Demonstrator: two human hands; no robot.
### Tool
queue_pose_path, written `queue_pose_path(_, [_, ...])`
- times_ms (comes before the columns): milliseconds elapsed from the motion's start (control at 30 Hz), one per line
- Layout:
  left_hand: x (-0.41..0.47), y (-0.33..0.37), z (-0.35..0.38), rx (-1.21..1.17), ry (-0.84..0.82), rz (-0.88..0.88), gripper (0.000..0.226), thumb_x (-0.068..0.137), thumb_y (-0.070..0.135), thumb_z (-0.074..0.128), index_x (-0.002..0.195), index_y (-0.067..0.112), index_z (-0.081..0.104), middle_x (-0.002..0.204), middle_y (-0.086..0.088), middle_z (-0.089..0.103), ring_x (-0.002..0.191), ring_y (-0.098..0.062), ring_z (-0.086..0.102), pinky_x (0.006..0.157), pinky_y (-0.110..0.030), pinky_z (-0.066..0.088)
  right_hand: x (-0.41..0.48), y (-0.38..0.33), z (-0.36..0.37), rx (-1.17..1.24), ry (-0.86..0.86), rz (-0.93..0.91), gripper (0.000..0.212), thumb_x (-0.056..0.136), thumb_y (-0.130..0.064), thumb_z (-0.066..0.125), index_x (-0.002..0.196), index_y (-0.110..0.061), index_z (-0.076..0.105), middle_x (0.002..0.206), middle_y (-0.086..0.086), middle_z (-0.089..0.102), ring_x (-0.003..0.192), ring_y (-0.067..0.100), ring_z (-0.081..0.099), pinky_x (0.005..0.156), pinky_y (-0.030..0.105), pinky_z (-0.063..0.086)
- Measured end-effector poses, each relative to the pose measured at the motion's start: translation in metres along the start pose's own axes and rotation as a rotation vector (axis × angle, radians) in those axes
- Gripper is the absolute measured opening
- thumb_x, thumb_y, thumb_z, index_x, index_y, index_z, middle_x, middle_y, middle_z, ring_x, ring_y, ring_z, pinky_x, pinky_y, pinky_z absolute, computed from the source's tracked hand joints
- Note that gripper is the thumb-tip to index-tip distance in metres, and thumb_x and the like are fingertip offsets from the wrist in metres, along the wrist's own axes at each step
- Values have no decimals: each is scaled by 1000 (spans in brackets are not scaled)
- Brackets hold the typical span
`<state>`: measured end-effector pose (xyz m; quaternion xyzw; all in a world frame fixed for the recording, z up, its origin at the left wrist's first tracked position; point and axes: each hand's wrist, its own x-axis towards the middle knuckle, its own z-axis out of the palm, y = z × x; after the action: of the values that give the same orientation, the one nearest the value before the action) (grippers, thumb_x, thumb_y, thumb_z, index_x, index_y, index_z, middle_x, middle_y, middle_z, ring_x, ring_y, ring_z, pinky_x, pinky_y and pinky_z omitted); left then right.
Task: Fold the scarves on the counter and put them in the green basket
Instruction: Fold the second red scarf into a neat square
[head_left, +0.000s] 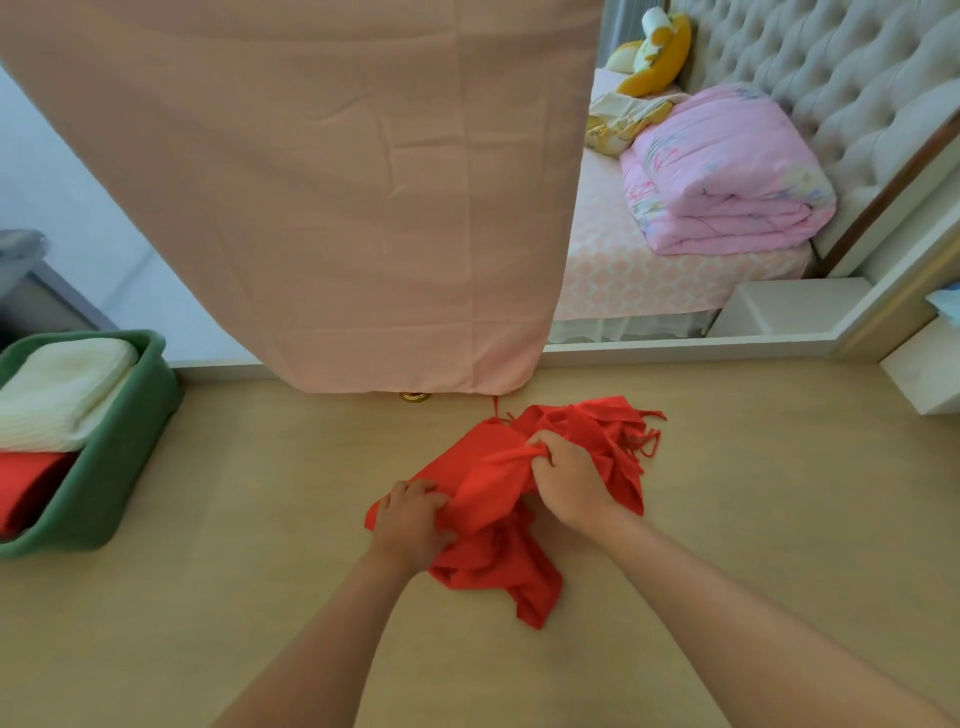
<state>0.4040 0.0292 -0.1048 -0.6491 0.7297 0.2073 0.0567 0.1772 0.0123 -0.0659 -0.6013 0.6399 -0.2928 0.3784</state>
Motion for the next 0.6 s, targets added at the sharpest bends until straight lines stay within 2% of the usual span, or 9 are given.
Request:
queue_pose_path(67, [1,3,-2,-76,111,-47,29,90,31,58,119,34,63,129,6,59,123,-23,51,100,-34,35,4,-2,-15,-98,23,-95,19,89,-8,48,85,-17,64,79,-3,66,77,18,60,71,32,44])
queue_pose_path(133, [3,7,-10,-286,245,-128,25,91,17,50,109,28,64,111,1,69,108,-27,61,89,-35,46,8,2,-32,-357,112,-255,19,84,-17,46,83,-16,66,78,0,67,75,23,61,69,34,44])
queue_pose_path(200, [7,15,-26,-428,353,-152,28,88,8,47,104,24,63,102,-2,71,99,-29,64,82,-37,49,14,9,-50,-728,135,-330,33,81,-31,39,85,-18,69,82,2,69,78,26,61,72,35,44])
queue_pose_path(267, [12,28,-45,-487,423,-62,31,86,4,49,106,22,65,104,1,71,99,-26,63,85,-36,49,15,8,-62,-1086,6,-167,34,86,-36,41,99,-22,69,103,5,66,96,27,57,85,38,41])
queue_pose_path(333, [16,49,-60,-509,407,102,34,84,1,53,107,21,67,105,3,70,101,-20,62,89,-30,47,14,3,-65,-1234,-158,0,40,85,-33,50,122,-23,60,126,10,52,118,31,44,103,45,33])
queue_pose_path(400, [18,71,-68,-533,347,226,37,81,-2,56,109,18,69,103,5,71,99,-15,62,86,-20,42,10,0,-60,-1053,-292,-38,71,79,-30,57,146,-21,38,147,14,33,139,35,27,118,49,17])
queue_pose_path(467, [17,88,-71,-581,310,272,38,77,-2,60,107,19,69,95,9,68,93,-12,63,81,-17,42,8,-4,-45,-622,-356,-143,88,76,-26,62,155,-21,24,154,9,33,144,30,30,120,41,20])
queue_pose_path(533, [14,94,-65,-614,336,289,37,75,3,65,106,22,66,95,10,66,93,-11,62,82,-20,44,6,-7,-31,-291,-320,-168,77,80,-18,61,151,-25,34,142,4,54,130,25,50,109,33,38])
queue_pose_path(600, [13,87,-53,-495,474,215,45,73,22,75,115,23,61,109,9,61,106,-15,56,89,-29,43,10,-8,-24,-185,-237,-158,52,87,-10,57,137,-22,55,128,1,65,119,20,59,101,25,42])
